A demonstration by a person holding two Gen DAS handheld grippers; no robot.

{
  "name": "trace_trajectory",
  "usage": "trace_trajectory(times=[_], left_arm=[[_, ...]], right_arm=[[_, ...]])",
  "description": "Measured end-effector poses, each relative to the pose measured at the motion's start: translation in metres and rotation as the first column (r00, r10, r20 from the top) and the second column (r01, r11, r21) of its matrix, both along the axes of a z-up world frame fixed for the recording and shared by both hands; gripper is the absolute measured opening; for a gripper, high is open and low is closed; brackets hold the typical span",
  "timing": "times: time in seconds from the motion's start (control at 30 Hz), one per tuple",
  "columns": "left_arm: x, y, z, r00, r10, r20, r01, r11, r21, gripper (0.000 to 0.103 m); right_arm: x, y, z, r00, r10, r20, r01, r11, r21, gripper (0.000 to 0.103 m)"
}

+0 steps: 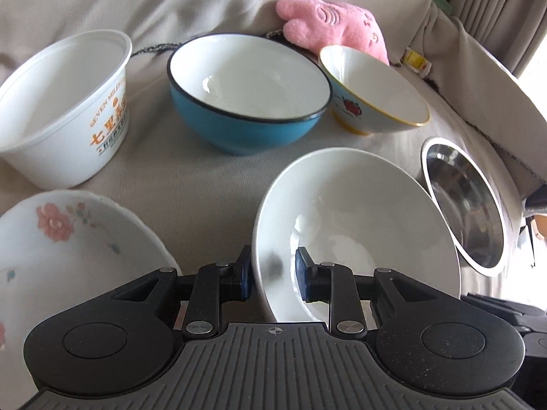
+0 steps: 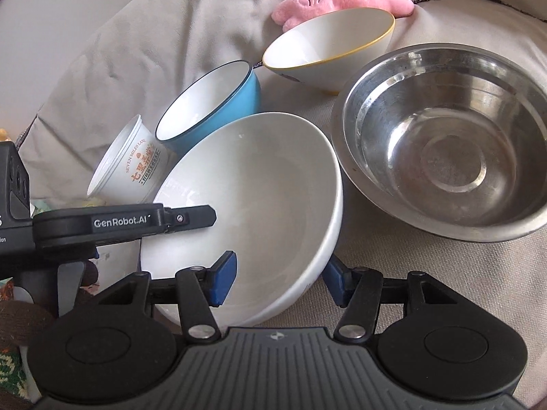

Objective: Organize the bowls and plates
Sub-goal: 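Close the left gripper on the large white bowl's rim, then carry the white bowl with the left gripper and lower it onto the floral plate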

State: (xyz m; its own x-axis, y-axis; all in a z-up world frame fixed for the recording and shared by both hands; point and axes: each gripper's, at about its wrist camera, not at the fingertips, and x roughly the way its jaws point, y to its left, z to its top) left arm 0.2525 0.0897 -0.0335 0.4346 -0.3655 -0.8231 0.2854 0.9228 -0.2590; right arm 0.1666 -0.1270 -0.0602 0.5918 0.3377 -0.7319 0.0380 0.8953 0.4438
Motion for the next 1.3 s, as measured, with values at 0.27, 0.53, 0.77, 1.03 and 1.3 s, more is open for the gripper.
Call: trace_trajectory(times=[0.27, 0.53, 0.77, 1.03, 1.3], left_arm=[[0.002, -0.005, -0.004, 0.999, 0.011, 0.051, -0.011, 1.0, -0.006, 0.028], [0.008, -0.021, -0.007, 0.996, -0.029, 0.089, 0.026, 0.999, 0.032, 0.04], [-0.007, -0.025, -0.001, 0.99, -0.04, 0.136, 0.031, 0.997, 0.069, 0.041], [-0.029, -0.013, 0.018, 0.981, -0.022, 0.193, 0.017, 1.0, 0.026, 0.041], [-0.058, 0.055, 0.039, 0.979, 0.098, 0.18, -0.088, 0.994, -0.062, 0.041]], right_arm=[[-0.012, -0.005, 0.011, 0.997, -0.003, 0.074, 0.008, 0.997, -0.074, 0.056], [0.011, 0.001, -0.006, 0.999, -0.039, 0.002, 0.039, 0.998, -0.049, 0.06], [0.003, 0.001, -0.004, 0.999, -0.041, 0.013, 0.042, 0.997, -0.059, 0.063], [-0.008, 0.007, 0.021, 0.995, -0.019, 0.098, 0.027, 0.996, -0.089, 0.065], [-0.009, 0.056, 0.054, 0.983, 0.093, 0.156, -0.078, 0.992, -0.101, 0.066]])
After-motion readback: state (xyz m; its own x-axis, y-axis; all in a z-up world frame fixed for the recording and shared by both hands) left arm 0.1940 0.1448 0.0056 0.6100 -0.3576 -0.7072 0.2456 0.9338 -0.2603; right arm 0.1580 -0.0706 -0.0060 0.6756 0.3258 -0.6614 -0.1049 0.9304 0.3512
